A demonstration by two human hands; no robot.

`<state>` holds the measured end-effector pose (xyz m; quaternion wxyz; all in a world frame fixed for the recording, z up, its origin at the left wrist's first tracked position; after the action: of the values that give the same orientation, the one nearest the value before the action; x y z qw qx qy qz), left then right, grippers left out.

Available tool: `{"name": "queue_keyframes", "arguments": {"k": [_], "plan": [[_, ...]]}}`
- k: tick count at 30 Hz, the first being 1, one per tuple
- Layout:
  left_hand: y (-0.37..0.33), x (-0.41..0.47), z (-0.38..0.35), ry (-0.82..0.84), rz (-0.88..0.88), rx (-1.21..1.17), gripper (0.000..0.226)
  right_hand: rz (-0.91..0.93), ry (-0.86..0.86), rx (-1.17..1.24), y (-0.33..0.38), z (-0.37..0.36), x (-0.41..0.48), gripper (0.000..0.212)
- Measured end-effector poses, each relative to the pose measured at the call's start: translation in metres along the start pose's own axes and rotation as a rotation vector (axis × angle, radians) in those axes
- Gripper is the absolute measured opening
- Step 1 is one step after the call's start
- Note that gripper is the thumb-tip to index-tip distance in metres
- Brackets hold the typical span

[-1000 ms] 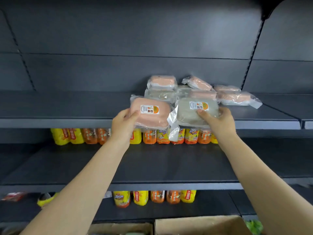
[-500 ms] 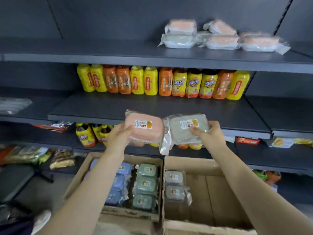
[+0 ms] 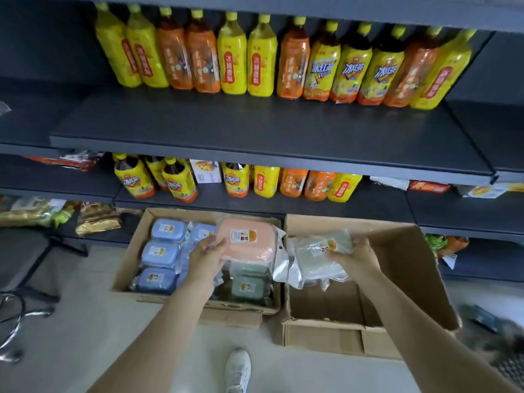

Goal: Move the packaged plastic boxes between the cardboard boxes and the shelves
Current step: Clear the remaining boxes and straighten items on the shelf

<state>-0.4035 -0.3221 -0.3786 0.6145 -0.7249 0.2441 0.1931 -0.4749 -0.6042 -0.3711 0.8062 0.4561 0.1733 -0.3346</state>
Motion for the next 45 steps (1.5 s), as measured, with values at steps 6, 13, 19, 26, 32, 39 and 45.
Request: {"name": "queue_keyframes", "arguments": {"k": [6,13,19,26,32,39,45], "plan": [[0.021,0.059,0.006,0.044,0.07,0.015,0.039,-0.203,0.007,-0.13,-0.037,-0.028,0.041,0.068],[0.057,0.105,-0.007,0.086,0.097,0.054,0.033,-0.369,0.082,-0.201,-0.096,-0.07,0.091,0.078],[0.088,0.125,-0.039,0.124,0.03,0.081,0.041,-0.421,0.226,-0.282,-0.149,-0.099,0.149,0.077],[0.12,0.154,-0.077,-0.054,-0.012,-0.015,0.037,-0.453,0.385,-0.327,-0.22,-0.133,0.208,0.069],[0.144,0.168,-0.097,-0.157,-0.084,-0.02,0.045,-0.355,0.438,-0.28,-0.262,-0.151,0.235,0.07],[0.156,0.166,-0.108,-0.112,-0.113,0.025,0.056,-0.349,0.628,-0.125,-0.27,-0.137,0.238,0.062],[0.159,0.144,-0.137,-0.092,-0.163,0.072,0.037,-0.219,0.435,0.147,-0.229,-0.063,0.206,0.017]]}}
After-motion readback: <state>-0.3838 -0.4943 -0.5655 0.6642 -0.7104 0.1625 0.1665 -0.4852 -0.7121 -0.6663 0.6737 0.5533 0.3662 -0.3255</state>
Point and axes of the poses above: each hand's wrist, its own x-axis towards the middle knuckle, its own z-axis out of the back of the hand, y = z × x, the point moved 1 cm from there along x, towards the middle knuckle, and after that the axes turned 14 degrees about y, right-handed, at the moved point
